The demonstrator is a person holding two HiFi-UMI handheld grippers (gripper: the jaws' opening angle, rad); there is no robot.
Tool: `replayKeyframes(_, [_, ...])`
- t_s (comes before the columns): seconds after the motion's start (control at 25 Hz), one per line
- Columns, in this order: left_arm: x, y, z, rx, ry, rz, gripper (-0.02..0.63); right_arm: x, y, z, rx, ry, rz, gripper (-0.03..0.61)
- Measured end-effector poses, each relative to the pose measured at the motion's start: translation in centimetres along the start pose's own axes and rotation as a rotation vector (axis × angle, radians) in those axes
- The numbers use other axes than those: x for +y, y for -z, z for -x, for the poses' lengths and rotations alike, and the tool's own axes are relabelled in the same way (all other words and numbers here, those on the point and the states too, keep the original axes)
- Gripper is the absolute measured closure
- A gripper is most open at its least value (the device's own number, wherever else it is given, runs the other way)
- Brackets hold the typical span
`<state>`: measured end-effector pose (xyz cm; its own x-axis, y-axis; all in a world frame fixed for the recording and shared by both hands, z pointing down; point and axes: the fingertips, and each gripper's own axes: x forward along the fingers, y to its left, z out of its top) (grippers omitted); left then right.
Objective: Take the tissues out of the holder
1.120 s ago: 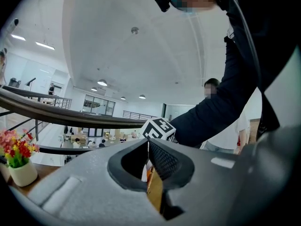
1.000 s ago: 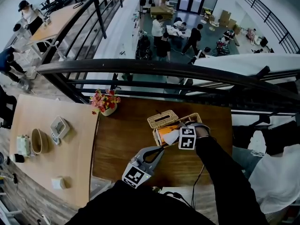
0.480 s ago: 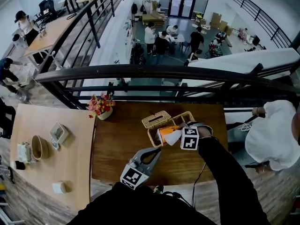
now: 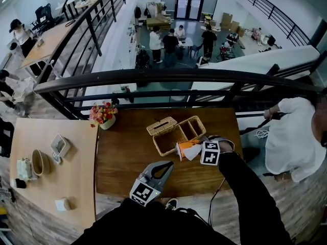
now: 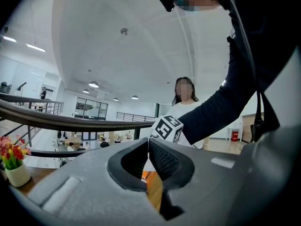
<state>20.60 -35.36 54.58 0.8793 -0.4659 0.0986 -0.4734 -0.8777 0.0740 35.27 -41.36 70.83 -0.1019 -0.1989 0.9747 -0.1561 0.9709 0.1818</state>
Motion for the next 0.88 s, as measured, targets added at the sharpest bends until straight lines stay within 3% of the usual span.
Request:
replayKeyframes(0.4, [-2.1, 0.7, -0.1, 0.021, 0.025, -0.004, 0.604, 2.5, 4.2, -3.9, 0.014, 0.012, -0.095, 0.42])
replayKeyframes(0.88, [-1.4, 1.5, -0.3, 0.043, 0.03, 0.001, 0.603, 3.2, 6.8, -8.5, 0.043, 0.009, -0.167, 0.416])
